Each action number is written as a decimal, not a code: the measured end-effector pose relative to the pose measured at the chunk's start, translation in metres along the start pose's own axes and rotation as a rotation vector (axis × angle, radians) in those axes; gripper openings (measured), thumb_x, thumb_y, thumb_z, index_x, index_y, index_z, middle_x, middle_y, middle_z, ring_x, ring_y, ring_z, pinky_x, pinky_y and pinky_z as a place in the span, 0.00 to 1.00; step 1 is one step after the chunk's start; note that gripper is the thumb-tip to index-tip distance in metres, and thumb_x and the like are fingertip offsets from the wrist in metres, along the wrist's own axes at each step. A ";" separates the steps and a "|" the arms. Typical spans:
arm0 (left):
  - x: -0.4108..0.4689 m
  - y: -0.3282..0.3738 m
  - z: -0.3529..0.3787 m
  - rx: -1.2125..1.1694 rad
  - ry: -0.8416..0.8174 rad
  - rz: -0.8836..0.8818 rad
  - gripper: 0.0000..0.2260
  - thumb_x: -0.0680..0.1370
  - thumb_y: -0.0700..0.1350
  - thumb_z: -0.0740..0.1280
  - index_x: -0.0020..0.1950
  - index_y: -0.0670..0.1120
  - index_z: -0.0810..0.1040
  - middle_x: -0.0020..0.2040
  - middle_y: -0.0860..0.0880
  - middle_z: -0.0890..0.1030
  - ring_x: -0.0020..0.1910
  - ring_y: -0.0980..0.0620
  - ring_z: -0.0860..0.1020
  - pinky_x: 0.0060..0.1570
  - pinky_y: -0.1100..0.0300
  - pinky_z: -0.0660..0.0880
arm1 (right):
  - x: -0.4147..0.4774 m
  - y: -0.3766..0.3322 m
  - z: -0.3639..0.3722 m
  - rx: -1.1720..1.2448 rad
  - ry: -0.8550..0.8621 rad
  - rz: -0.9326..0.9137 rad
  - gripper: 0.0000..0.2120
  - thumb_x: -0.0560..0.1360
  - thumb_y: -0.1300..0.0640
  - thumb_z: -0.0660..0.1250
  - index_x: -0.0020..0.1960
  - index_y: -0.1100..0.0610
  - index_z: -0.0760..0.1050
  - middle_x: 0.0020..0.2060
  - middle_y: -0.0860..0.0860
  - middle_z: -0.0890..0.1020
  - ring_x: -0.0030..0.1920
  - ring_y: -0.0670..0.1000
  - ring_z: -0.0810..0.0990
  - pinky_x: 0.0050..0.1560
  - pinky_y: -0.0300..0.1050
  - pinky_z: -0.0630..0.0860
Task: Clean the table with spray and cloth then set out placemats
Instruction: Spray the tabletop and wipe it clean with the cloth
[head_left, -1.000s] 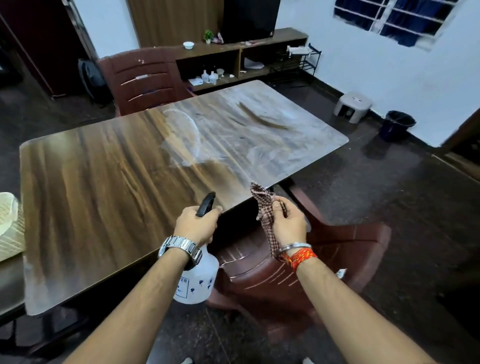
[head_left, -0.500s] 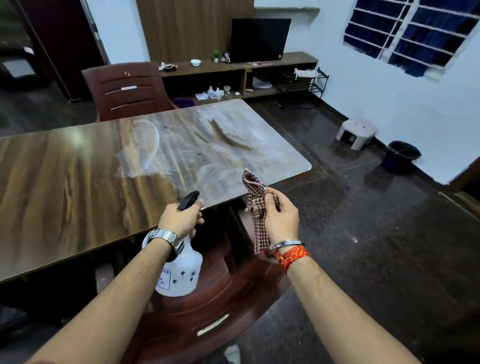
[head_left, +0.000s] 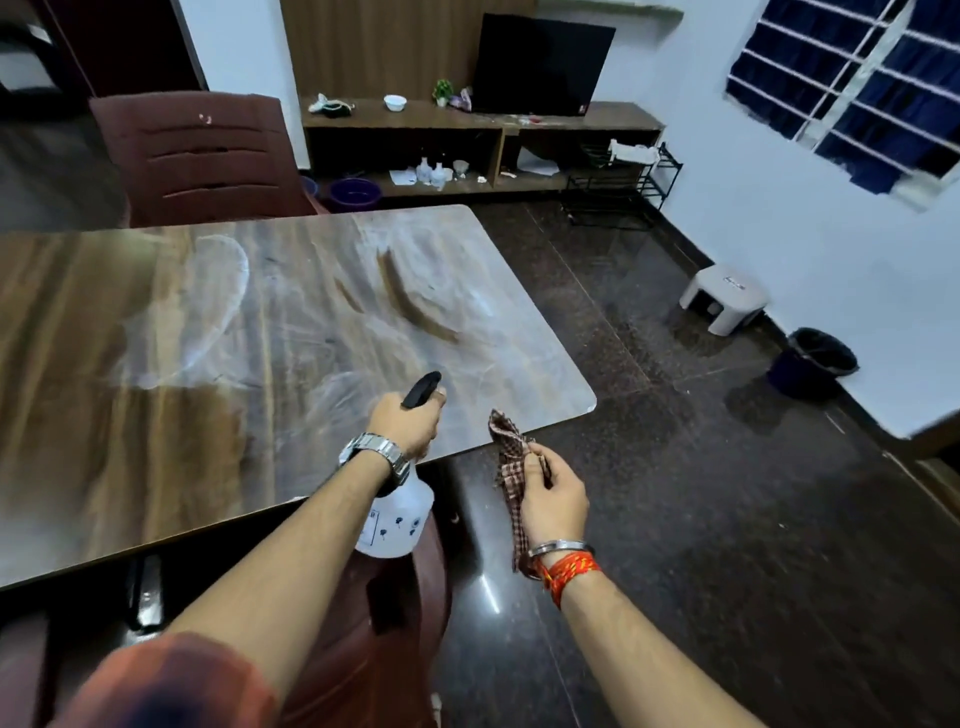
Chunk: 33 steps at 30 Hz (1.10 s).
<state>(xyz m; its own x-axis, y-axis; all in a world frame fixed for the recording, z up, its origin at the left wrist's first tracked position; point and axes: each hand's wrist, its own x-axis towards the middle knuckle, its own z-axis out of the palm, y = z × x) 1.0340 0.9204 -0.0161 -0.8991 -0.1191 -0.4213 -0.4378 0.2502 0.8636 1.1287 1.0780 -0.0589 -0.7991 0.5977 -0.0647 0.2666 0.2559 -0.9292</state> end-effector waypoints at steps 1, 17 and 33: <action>0.008 0.005 0.009 0.044 0.044 -0.011 0.22 0.79 0.56 0.67 0.33 0.41 0.76 0.29 0.43 0.78 0.22 0.46 0.74 0.25 0.64 0.69 | 0.008 0.005 0.000 -0.012 -0.015 0.014 0.10 0.78 0.59 0.65 0.56 0.55 0.82 0.51 0.48 0.84 0.52 0.46 0.80 0.51 0.31 0.69; 0.053 0.016 0.087 -0.154 0.392 -0.230 0.13 0.77 0.48 0.70 0.36 0.41 0.78 0.29 0.44 0.78 0.31 0.45 0.77 0.27 0.61 0.68 | 0.171 0.026 0.001 -0.030 -0.404 -0.080 0.10 0.79 0.57 0.64 0.56 0.53 0.81 0.52 0.49 0.84 0.54 0.49 0.81 0.55 0.39 0.74; 0.087 0.005 0.062 -0.048 0.413 -0.351 0.15 0.77 0.53 0.68 0.38 0.43 0.75 0.29 0.47 0.76 0.25 0.46 0.75 0.26 0.63 0.67 | 0.216 0.041 0.090 -0.596 -0.619 -0.528 0.24 0.80 0.46 0.55 0.75 0.51 0.62 0.75 0.51 0.63 0.75 0.57 0.58 0.74 0.56 0.54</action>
<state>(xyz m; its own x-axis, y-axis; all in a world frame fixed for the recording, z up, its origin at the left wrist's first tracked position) 0.9532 0.9714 -0.0654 -0.6211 -0.5576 -0.5508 -0.7025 0.0844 0.7067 0.9183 1.1488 -0.1437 -0.9869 -0.1583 -0.0322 -0.1118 0.8133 -0.5710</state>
